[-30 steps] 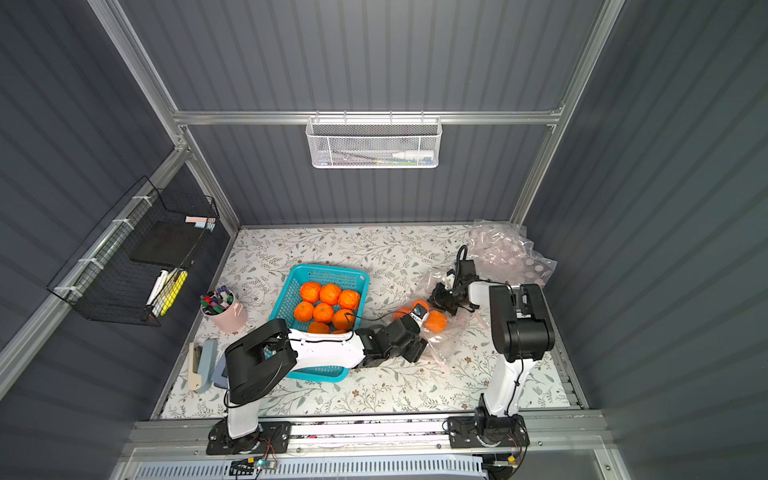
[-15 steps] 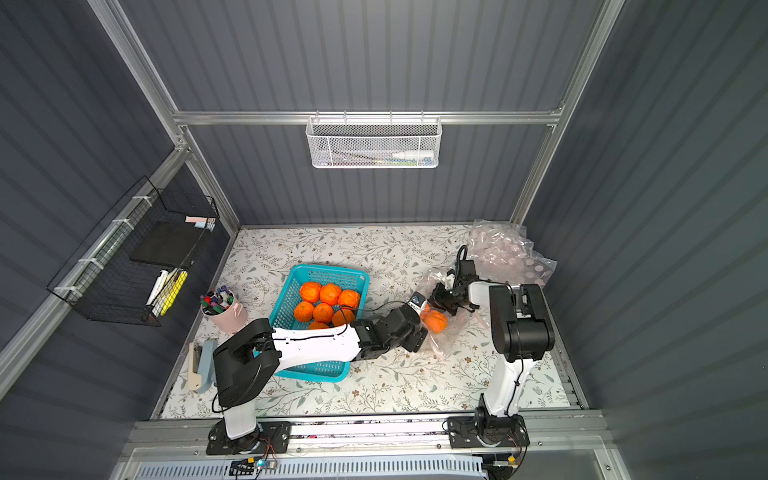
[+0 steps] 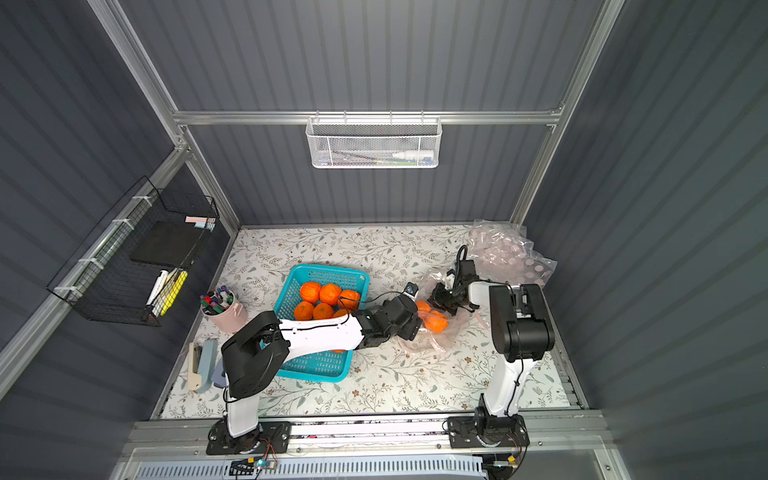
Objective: Open the zip-top bag and take out the orange
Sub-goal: Adjust the zipper food storage bag at the center of the board.
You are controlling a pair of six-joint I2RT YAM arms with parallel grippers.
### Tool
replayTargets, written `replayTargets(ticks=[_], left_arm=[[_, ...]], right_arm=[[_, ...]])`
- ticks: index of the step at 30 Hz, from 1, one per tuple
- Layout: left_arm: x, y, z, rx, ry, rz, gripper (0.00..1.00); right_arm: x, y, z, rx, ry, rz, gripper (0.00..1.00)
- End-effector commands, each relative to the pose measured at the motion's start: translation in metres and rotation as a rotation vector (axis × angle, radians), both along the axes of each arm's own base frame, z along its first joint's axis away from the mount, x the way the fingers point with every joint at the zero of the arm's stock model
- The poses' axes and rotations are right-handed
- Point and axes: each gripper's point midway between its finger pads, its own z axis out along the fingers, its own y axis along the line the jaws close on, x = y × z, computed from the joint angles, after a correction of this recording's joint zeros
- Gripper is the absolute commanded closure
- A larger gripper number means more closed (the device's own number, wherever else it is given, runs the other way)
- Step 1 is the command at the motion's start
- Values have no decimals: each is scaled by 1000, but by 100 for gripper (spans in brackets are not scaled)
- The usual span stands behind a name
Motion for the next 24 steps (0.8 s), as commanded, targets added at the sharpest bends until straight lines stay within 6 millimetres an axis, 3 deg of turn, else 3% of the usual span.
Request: replayTargets(ticks=[1, 5, 10, 12, 16, 19, 24], left_arm=[[3, -1, 10, 0, -7, -9, 19], [1, -2, 48, -38, -50, -40, 19], [-34, -4, 91, -143, -21, -190, 25], [-58, -2, 79, -156, 35, -273, 30], [-93, -19, 64, -207, 120, -387, 49], [-93, -29, 48, -203, 148, -384, 68], [-92, -43, 30, -181, 176, -415, 88]], right_arm=[[-17, -3, -23, -27, 95, -2, 98], [-17, -3, -23, -27, 94, -2, 98], [-17, -4, -23, -31, 94, 0, 98], [-17, -4, -23, -30, 96, -2, 98], [-17, -3, -24, -27, 96, -2, 98], [-17, -3, -23, -25, 95, -2, 98], [-18, -5, -22, -34, 94, 1, 98]])
